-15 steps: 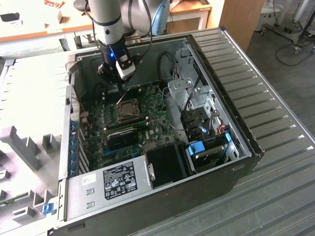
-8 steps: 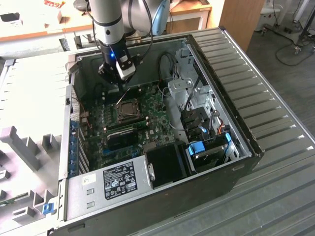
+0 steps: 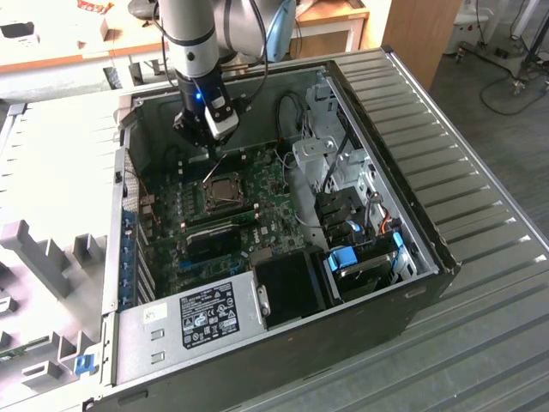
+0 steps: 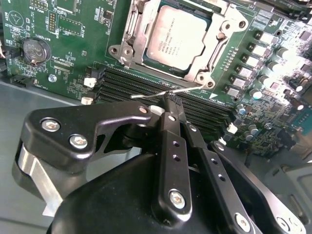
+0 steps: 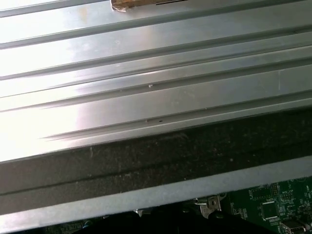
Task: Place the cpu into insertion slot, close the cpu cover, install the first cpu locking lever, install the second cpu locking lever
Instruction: 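Install the first cpu locking lever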
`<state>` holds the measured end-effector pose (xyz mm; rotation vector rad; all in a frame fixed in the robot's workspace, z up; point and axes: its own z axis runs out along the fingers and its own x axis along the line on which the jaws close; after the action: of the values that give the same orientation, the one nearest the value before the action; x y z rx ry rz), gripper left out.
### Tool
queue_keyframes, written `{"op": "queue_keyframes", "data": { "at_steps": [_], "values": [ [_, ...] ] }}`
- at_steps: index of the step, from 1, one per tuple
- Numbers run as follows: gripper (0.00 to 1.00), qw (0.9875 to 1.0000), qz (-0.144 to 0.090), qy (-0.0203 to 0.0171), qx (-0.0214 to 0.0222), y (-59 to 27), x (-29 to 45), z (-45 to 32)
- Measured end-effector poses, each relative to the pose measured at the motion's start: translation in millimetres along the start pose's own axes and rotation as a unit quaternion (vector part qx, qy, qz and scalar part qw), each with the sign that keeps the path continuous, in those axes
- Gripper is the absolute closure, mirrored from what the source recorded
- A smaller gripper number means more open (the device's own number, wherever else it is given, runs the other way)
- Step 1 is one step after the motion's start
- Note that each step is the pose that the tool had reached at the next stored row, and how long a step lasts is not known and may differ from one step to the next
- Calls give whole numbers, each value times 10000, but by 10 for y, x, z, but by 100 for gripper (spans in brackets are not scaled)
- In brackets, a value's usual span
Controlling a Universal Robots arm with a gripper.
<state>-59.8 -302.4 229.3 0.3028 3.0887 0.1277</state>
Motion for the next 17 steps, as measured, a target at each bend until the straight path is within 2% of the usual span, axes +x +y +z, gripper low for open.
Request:
{"op": "queue_keyframes", "data": {
  "at_steps": [17],
  "values": [
    [90, 10000, 0, 1, 0, 30, -47, 69]
  ]
}}
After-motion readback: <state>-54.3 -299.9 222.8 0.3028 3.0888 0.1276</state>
